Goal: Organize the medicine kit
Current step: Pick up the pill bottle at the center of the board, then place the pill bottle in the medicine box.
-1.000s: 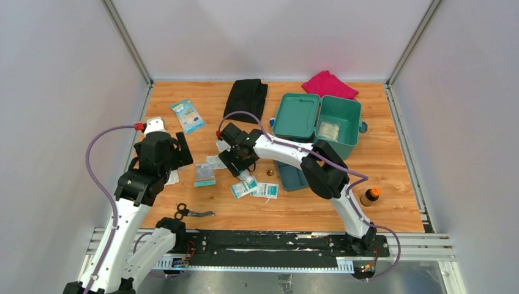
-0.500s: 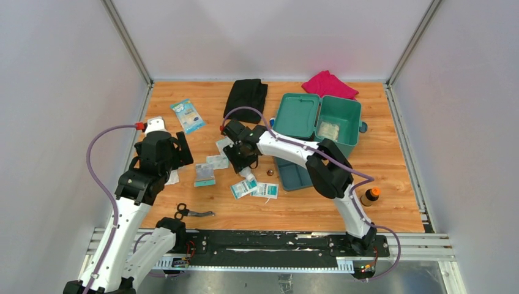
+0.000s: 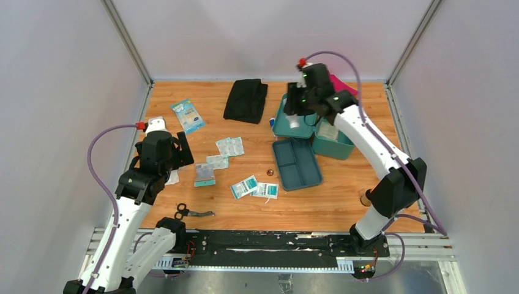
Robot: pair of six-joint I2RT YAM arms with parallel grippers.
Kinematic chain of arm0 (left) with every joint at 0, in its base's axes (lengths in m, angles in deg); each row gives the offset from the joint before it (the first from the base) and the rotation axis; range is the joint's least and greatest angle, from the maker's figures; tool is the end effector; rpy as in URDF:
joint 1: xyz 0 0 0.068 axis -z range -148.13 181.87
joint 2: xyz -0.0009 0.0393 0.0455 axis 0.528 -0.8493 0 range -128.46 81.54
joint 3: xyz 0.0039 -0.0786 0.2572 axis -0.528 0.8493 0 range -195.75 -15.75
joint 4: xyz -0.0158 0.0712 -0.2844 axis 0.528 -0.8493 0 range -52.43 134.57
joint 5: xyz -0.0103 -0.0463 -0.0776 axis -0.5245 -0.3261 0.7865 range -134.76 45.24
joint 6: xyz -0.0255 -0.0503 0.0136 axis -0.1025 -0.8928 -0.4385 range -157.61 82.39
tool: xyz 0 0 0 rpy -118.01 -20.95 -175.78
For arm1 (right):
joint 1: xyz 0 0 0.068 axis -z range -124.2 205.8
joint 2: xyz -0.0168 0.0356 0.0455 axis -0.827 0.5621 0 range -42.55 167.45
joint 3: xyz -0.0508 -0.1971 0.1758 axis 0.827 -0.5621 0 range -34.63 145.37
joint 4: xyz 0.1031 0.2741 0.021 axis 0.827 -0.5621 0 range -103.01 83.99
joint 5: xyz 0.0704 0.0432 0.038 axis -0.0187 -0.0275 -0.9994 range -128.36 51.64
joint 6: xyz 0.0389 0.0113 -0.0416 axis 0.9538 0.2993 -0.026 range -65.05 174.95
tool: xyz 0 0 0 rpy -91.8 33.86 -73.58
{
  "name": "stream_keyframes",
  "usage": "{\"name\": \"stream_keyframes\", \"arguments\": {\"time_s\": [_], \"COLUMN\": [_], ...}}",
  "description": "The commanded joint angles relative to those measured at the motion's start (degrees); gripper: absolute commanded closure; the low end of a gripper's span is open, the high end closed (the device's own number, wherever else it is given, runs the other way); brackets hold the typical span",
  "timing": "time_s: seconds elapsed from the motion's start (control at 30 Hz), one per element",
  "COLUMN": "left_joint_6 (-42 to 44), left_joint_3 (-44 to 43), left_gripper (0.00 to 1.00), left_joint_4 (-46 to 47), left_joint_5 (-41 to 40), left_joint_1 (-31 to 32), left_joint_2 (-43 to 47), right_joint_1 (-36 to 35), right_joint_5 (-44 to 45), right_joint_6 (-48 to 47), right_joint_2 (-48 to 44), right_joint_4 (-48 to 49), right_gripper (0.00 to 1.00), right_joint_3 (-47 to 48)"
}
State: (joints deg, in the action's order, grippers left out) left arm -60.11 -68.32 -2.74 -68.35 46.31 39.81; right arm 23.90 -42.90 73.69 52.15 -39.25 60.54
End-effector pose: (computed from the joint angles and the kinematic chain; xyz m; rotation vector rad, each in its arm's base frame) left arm 0.1774 -0.0285 0.3315 -0.3745 2.1151 0.0819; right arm 0.3522 0.2230 0.3724 -0.2993 2.1809 0.5926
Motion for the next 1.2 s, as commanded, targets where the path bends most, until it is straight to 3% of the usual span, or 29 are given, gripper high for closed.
{"name": "stream_keyframes", "arguments": {"time_s": [0.0, 0.2, 0.37, 0.87, 1.03, 1.17], "left_joint_6": [0.77, 0.86, 0.88, 0.89, 0.91, 0.97], "left_joint_3": [0.94, 0.99, 0.99, 0.99, 0.99, 0.99], "left_gripper": [0.0, 0.0, 0.0, 0.0, 0.0, 0.0], "left_joint_4": [0.46, 0.47, 0.46, 0.53, 0.54, 0.53], "left_joint_5": [0.54, 0.82, 0.83, 0.87, 0.92, 1.03], "left_joint_1": [0.29, 0.37, 0.72, 1.21, 1.21, 1.21], "left_joint_2": [-0.1, -0.29, -0.43, -0.96, -1.1, -1.22], "right_joint_1": [10.51, 19.25, 22.07, 23.33, 23.43, 23.42], "right_joint_5": [8.78, 15.28, 16.67, 14.92, 14.52, 14.04], "right_joint_6": [1.83, 5.15, 7.93, 8.92, 8.82, 8.63], "right_joint_2": [-2.76, -0.91, 4.18, 18.61, 20.52, 21.06], "right_joint_4": [-1.55, 1.11, 1.41, 2.04, 2.05, 2.09], "right_gripper": [0.68, 0.69, 0.7, 0.67, 0.62, 0.5], "right_joint_3": [-4.31, -7.01, -6.53, -3.15, -3.96, -4.86]}}
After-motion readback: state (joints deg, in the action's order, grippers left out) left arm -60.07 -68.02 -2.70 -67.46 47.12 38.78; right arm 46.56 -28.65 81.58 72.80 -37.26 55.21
